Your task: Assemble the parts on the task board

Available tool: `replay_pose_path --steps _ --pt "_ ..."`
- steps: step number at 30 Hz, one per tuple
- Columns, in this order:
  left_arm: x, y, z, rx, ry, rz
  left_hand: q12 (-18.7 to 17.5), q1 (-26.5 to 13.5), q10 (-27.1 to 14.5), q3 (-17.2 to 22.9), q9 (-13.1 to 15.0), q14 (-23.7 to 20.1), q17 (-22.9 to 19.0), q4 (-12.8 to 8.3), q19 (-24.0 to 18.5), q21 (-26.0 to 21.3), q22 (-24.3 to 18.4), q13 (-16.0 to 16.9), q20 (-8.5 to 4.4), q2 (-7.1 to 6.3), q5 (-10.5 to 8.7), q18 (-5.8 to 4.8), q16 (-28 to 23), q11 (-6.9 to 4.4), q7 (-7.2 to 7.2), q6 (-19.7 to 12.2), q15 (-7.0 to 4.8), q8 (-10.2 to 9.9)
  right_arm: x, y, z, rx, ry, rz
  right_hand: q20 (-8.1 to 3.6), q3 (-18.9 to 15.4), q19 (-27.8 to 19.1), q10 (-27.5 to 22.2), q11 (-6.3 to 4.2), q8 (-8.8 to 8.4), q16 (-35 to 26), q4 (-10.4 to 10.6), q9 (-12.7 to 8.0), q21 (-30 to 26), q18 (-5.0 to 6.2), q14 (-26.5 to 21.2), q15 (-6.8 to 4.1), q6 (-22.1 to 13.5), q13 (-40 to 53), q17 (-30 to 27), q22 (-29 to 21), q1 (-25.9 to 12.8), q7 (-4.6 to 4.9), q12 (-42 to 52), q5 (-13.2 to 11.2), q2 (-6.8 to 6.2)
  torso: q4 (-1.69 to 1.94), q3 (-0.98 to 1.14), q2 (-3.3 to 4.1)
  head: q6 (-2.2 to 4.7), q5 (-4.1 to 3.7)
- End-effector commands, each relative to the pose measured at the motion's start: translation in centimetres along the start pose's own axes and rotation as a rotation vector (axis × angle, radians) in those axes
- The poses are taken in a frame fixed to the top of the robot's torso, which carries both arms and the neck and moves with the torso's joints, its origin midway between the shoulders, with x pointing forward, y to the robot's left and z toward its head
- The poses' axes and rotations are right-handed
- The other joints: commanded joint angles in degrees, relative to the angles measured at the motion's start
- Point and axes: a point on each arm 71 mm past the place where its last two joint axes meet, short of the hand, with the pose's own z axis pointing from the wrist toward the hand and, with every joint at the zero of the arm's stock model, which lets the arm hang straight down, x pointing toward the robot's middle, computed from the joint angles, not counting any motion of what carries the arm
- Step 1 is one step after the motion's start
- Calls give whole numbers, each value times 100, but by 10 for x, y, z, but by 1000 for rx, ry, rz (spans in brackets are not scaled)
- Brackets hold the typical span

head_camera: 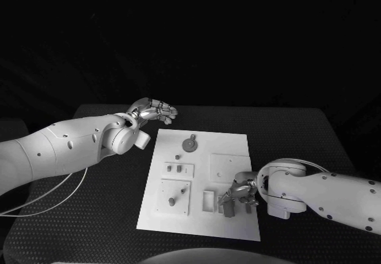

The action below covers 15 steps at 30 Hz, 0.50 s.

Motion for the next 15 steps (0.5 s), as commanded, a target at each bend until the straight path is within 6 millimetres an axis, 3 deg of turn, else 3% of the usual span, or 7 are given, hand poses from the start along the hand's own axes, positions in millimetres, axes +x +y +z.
replay_pose_path --steps 1,2,3,5,6,9,15 --pt "2 -1 0 8 14 -9 -4 -41 -42 6 -5 54 7 42 0 -33 5 1 23 -23 -25 -24 -21 -4 -17 -40 0 25 7 -3 5 21 0 -20 -49 21 -5 18 9 -34 -23 -62 -390 32 366 33 0 -87 11 14 -8 60 98 -35 -24 65 -12 0 -6 -11 20" --pt "2 -1 0 8 14 -9 -4 -41 -42 6 -5 54 7 42 0 -33 5 1 23 -23 -25 -24 -21 -4 -17 -40 0 25 7 -4 5 21 -3 -21 -51 30 -4 19 7 -32 -23 -78 -389 33 366 35 -1 -84 12 18 -7 84 96 -35 -23 72 -17 -1 -7 -10 26" --pt "2 -1 0 8 14 -9 -4 -40 -42 6 -6 54 7 42 0 -34 6 1 23 -22 -25 -24 -22 -4 -17 -40 0 25 7 -4 5 22 -5 -22 -62 121 5 34 -7 2 -23 -217 -371 47 366 53 -13 -25 22 45 -2 319 81 -32 -26 192 -18 -1 -7 -12 28" --pt "2 -2 0 9 14 -9 -4 -40 -42 6 -6 54 8 42 0 -34 6 1 23 -22 -25 -24 -22 -4 -17 -40 0 25 6 -4 5 22 -6 -21 -54 106 9 43 -11 11 -31 -288 -365 54 366 65 -17 -5 29 67 0 377 76 -39 -27 252 -16 -1 -5 -13 27" --pt "2 -1 0 9 15 -9 -4 -39 -42 6 -6 54 8 42 0 -34 6 1 23 -22 -24 -24 -22 -4 -17 -40 0 25 6 -4 5 22 -8 -22 -68 244 16 60 -28 39 -31 -447 -349 63 366 87 -30 44 38 101 2 678 57 -40 -25 373 -10 0 -3 -10 25" --pt "2 -1 0 8 13 -9 -4 -38 -42 7 -6 54 10 42 1 -35 7 1 23 -20 -24 -24 -23 -4 -17 -40 0 25 6 -6 5 24 -19 -14 -61 388 24 89 -43 68 -48 -533 -329 68 366 113 -42 100 47 138 -1 986 41 -54 -26 517 -9 6 -5 -8 30" --pt "1 -1 0 8 11 -8 -4 -37 -42 8 -6 54 11 42 1 -35 7 1 23 -20 -24 -24 -24 -4 -17 -40 0 26 6 -9 2 16 -26 -5 -58 603 25 122 -63 102 -52 -538 -306 73 365 150 -59 166 53 192 -1 1330 18 -66 -26 647 5 22 -14 -29 21"
